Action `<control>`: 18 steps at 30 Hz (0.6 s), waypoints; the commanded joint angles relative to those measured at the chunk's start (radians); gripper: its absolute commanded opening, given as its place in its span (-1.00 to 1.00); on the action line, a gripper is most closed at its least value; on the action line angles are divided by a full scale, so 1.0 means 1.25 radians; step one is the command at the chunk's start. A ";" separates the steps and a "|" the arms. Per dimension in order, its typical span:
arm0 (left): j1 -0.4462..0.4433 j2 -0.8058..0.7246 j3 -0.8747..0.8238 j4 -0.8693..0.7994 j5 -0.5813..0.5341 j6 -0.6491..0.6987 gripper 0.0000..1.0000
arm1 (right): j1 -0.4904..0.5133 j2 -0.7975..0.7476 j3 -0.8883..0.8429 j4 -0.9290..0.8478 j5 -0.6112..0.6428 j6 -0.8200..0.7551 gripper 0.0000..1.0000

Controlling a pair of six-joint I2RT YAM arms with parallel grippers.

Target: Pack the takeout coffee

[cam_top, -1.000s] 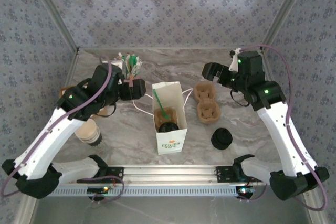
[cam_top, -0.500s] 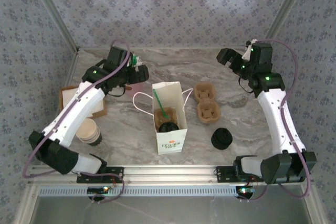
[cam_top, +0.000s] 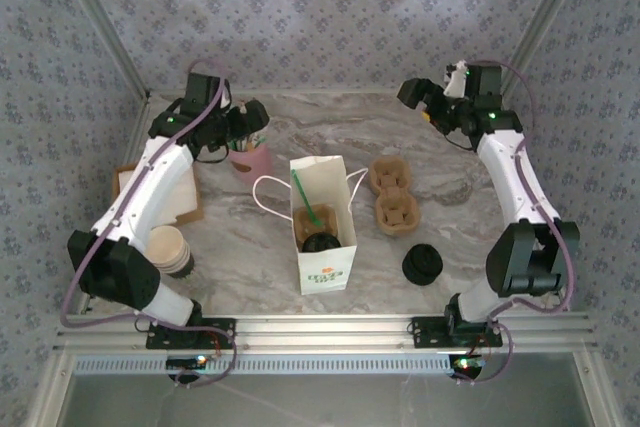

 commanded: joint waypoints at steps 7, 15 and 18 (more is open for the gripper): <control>0.098 -0.121 -0.109 0.024 0.023 -0.069 0.99 | 0.076 0.101 0.127 -0.033 -0.132 0.006 0.99; 0.172 -0.236 -0.175 -0.082 -0.100 -0.118 0.99 | 0.174 0.179 0.270 -0.105 -0.142 -0.029 0.99; 0.222 -0.274 -0.208 -0.104 -0.105 -0.131 0.99 | 0.216 0.217 0.348 -0.141 -0.132 -0.044 0.99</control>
